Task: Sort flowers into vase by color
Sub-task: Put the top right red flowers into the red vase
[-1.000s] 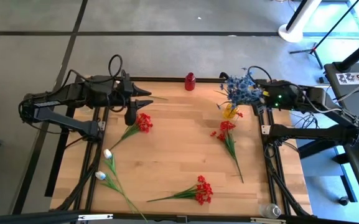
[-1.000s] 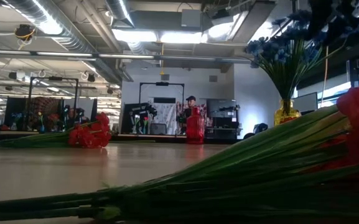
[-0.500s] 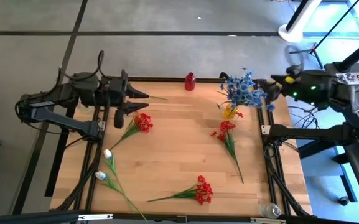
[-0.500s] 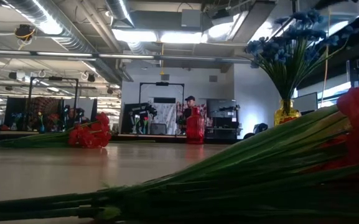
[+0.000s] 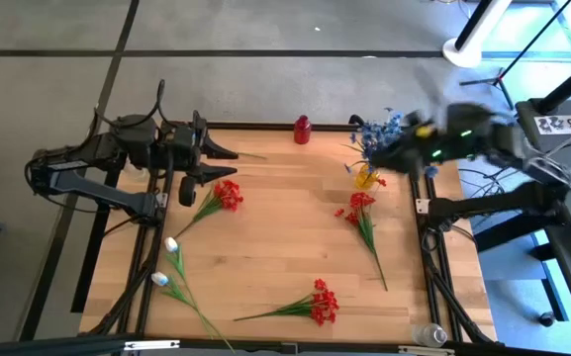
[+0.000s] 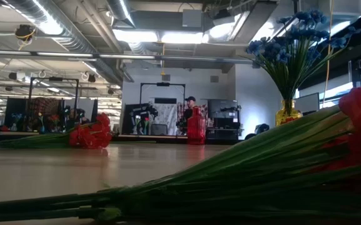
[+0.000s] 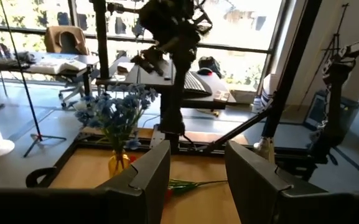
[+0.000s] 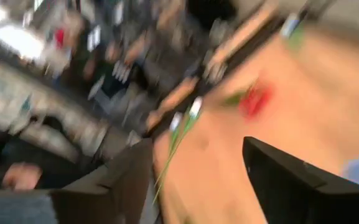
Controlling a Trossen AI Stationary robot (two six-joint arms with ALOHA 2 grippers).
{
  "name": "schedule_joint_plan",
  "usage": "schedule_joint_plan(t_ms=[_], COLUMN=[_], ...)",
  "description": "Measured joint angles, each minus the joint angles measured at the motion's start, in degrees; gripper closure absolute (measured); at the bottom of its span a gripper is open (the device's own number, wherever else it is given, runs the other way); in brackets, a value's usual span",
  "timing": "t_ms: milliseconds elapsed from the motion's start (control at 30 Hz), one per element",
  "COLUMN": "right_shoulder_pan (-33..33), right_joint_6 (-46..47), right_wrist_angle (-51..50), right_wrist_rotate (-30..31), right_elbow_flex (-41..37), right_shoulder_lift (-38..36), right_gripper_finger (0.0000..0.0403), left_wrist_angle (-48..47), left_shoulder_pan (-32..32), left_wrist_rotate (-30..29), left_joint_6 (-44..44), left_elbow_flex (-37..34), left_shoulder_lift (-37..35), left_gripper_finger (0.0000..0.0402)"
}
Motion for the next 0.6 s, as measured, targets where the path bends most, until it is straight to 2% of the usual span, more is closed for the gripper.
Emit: schedule_joint_plan(t_ms=[233,400,600], right_shoulder_pan=[19.38,30.07,41.83], right_joint_6=[10.16,20.67,40.46], right_wrist_angle=[5.54,3.18,-10.26], right_wrist_rotate=[-0.02,7.38,18.62], right_elbow_flex=[-0.04,-0.04,-0.04], right_shoulder_lift=[9.95,14.54,19.15], right_gripper_finger=[0.0201,0.0208,0.0206], left_wrist_angle=[-0.67,-0.19,-0.88], left_shoulder_pan=[-3.06,-5.06,-7.43], left_wrist_rotate=[-0.02,-0.04,-2.20], left_joint_6=[-0.83,-0.95,-3.38], left_elbow_flex=[0.00,0.00,0.00], left_shoulder_lift=[0.02,0.02,0.02], left_gripper_finger=[0.0253,0.0253,0.0253])
